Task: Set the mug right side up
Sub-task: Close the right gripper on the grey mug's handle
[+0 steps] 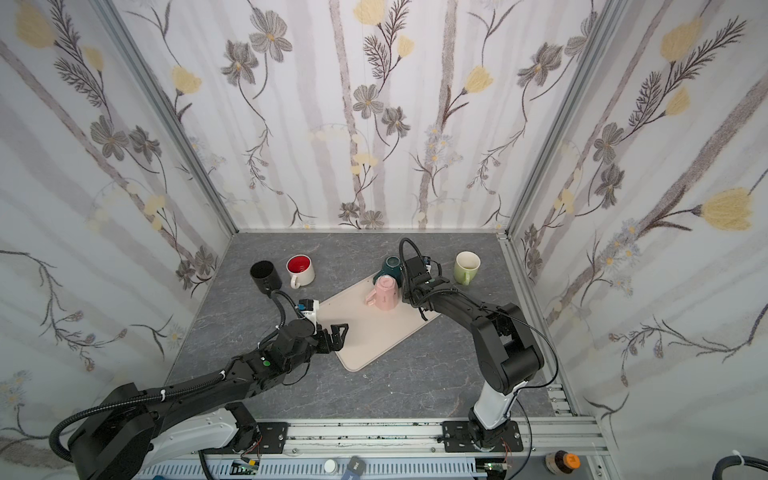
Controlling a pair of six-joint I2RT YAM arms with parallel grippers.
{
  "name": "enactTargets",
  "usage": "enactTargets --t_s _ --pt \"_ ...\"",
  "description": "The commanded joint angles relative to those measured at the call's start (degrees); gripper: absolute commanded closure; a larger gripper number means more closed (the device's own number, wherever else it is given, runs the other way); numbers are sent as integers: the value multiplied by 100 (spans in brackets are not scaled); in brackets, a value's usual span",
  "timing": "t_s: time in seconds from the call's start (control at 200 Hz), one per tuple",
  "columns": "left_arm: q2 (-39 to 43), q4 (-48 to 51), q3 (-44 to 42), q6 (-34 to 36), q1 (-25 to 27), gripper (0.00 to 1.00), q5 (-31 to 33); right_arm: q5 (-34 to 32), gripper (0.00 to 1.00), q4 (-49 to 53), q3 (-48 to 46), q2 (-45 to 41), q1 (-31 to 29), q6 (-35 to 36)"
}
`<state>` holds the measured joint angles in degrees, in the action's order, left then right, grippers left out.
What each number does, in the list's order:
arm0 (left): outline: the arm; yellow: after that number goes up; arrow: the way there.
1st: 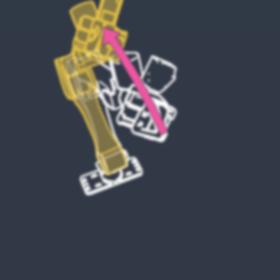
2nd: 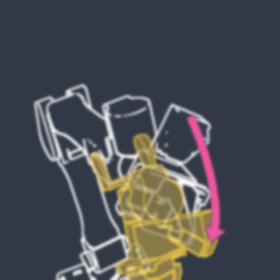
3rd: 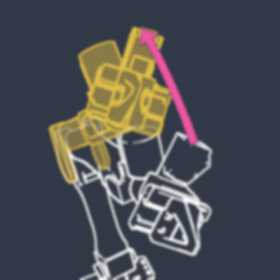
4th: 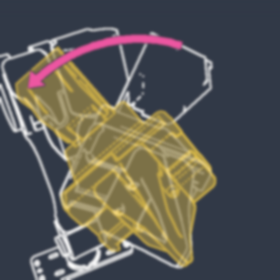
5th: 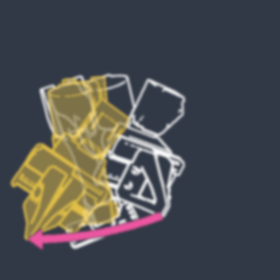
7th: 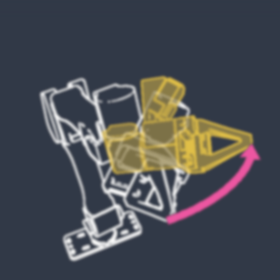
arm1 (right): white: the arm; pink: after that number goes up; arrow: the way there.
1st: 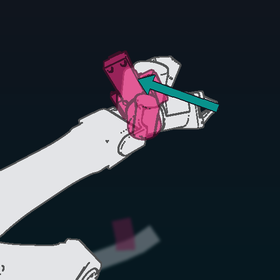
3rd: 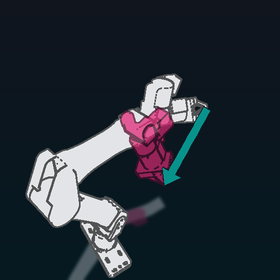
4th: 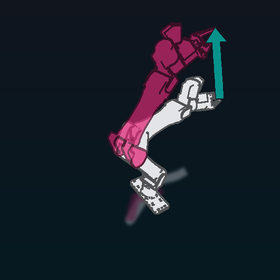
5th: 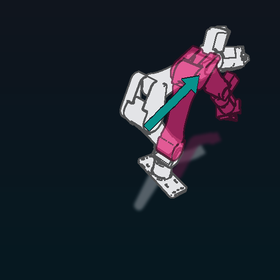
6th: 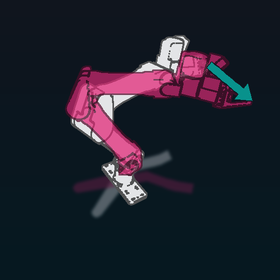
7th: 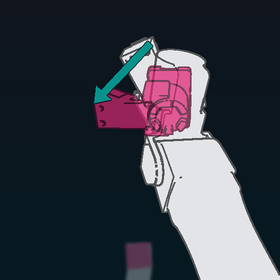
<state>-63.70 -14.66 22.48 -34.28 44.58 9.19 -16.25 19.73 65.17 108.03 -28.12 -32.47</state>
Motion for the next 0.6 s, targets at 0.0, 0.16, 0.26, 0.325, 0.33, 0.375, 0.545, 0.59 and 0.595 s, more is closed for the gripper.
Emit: enactTargets --t_s 0.0,0.16,0.26,0.325,0.33,0.375,0.545,0.59,0.595 --pt "-14 -204 13 -17 -1 0 -5 -120 70 -8 116 77 21 111" --pt "-47 -222 11 -26 -3 0 -18 -106 71 131 338 211 26 266" --pt "-79 -249 11 -42 -3 0 -38 -58 72 220 452 305 52 352" --pt "-105 -255 20 -43 -15 0 -47 -27 73 215 479 332 62 395" --pt "-111 -256 20 -48 -13 0 -48 -23 73 215 484 337 62 402" --pt "-119 -265 20 -53 -11 0 -49 8 73 226 499 350 70 432" --pt "-147 -281 24 -61 -10 0 -62 145 74 225 602 411 88 607" --pt "-151 -293 22 -61 -15 0 -67 187 74 232 641 436 91 656" --pt "-151 -288 25 -61 -13 0 -67 190 74 233 648 442 93 664"
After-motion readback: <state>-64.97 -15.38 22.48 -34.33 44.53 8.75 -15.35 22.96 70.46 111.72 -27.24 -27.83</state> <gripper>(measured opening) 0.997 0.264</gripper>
